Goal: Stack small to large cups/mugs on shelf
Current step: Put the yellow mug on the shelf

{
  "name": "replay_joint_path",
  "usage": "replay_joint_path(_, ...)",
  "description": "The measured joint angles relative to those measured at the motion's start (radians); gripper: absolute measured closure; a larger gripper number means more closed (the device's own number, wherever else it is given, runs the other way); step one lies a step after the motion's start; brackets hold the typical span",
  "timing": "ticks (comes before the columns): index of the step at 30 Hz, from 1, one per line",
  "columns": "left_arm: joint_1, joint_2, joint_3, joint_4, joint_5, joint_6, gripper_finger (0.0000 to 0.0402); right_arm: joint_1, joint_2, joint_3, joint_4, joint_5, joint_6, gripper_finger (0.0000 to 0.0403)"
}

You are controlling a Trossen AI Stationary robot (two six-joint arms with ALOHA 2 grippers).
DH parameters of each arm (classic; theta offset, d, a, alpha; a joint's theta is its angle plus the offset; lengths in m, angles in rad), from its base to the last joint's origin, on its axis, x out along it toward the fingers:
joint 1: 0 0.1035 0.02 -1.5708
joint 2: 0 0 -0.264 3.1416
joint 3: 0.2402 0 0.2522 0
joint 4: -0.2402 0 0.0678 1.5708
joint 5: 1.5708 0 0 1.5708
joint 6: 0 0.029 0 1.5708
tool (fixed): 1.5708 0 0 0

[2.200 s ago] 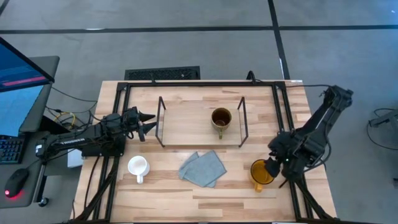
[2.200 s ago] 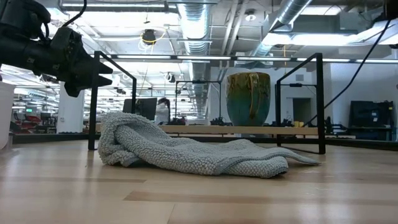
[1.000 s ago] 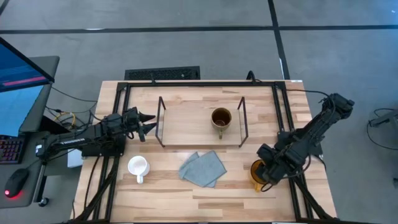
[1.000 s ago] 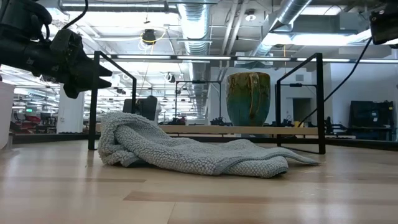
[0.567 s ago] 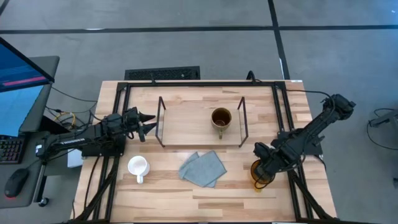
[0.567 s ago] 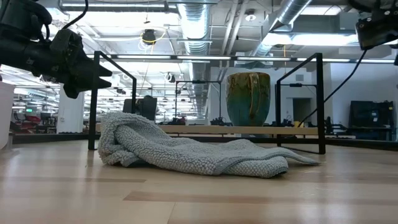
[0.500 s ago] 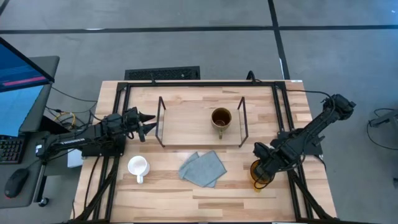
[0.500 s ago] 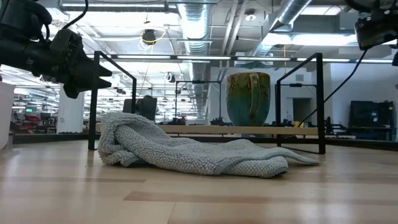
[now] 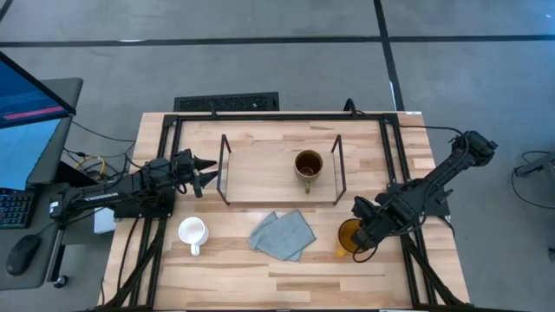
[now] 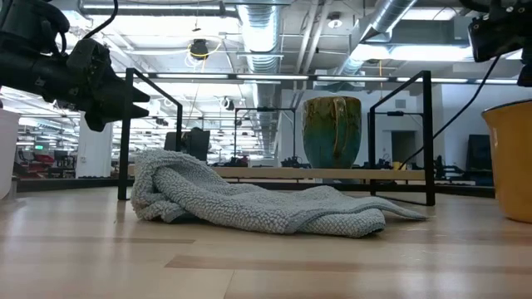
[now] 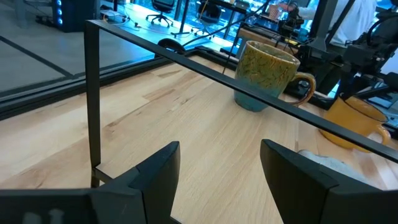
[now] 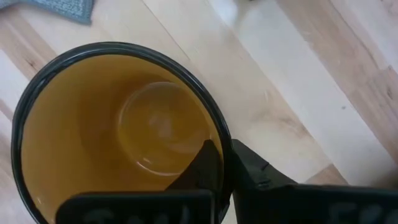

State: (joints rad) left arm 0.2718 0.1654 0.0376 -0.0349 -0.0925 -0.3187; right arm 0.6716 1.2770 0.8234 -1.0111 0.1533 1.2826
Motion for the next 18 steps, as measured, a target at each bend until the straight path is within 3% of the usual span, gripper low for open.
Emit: replay_joint_path(18, 0.0, 0.0, 0.0, -0.001, 0.0, 0.0, 0.0187, -0.054, -0.046, 0.066, -0.001, -0.033, -0.076, 0.0381)
